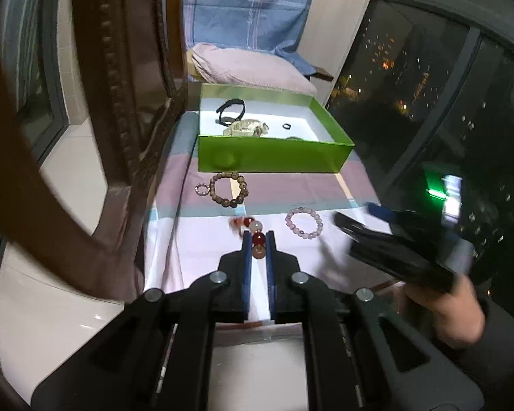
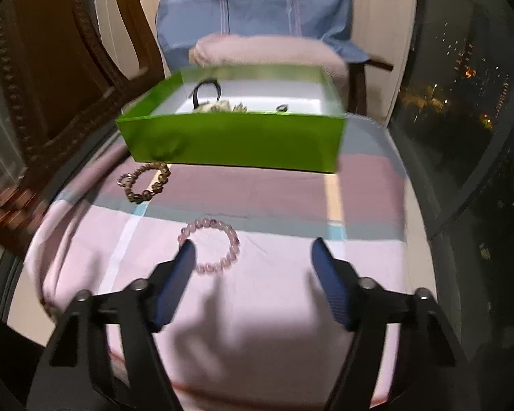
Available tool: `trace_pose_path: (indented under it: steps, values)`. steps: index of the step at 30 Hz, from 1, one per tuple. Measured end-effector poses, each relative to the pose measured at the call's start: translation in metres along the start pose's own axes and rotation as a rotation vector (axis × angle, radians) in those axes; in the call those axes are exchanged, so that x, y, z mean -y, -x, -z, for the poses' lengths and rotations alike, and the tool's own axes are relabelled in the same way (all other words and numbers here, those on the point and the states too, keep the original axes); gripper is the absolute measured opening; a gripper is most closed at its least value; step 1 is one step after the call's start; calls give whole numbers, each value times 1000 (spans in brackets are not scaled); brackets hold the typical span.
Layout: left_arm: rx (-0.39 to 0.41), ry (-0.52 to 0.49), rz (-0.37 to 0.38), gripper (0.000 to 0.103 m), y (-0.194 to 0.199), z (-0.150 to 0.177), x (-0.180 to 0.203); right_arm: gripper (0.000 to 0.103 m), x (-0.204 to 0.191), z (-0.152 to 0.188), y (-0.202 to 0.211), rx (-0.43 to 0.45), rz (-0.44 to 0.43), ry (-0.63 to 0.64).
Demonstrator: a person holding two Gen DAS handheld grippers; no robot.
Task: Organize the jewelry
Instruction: 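Reach the left tool to the red-and-brown bead bracelet and close on it, then grasp the pink bead bracelet with the right tool while the left tool lifts its bracelet, then carry both bracelets toward the green box with both tools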
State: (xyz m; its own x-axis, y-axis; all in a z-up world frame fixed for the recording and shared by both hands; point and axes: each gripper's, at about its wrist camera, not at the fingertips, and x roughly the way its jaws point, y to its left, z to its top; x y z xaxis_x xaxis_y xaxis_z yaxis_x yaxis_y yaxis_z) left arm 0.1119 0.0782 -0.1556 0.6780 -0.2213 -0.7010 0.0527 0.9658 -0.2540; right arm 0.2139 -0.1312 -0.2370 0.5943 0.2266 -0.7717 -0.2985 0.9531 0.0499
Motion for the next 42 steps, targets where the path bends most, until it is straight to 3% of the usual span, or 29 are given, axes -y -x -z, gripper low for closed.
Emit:
trace_pose_path:
  steps: [2,4,6,10,17,23,28,42]
  values:
    - [9,0,7,8,7,3,2,53,-10,-5,-26,-52,28,30]
    - [18,-8,5,8,11,4,5,22,-13,-3,-48,-133,13,30]
    - [27,-14,4,8,15,5,6,8,-21,-2,-49,-99,49,87]
    - [34,-13,7,8,19,6,4,8,-12,3,-34,-83,-2,25]
    - [65,-29,38,8,34,7,20,8,19,17,94,133,-99,-69]
    - [76,-53,59,8,43,10,41,8,34,36,171,252,-126,-96]
    - [80,-65,55,8,46,14,56,8,31,51,197,287,-126,-81]
    - [82,-78,27,8,54,21,69,8,22,61,208,298,-150,-58]
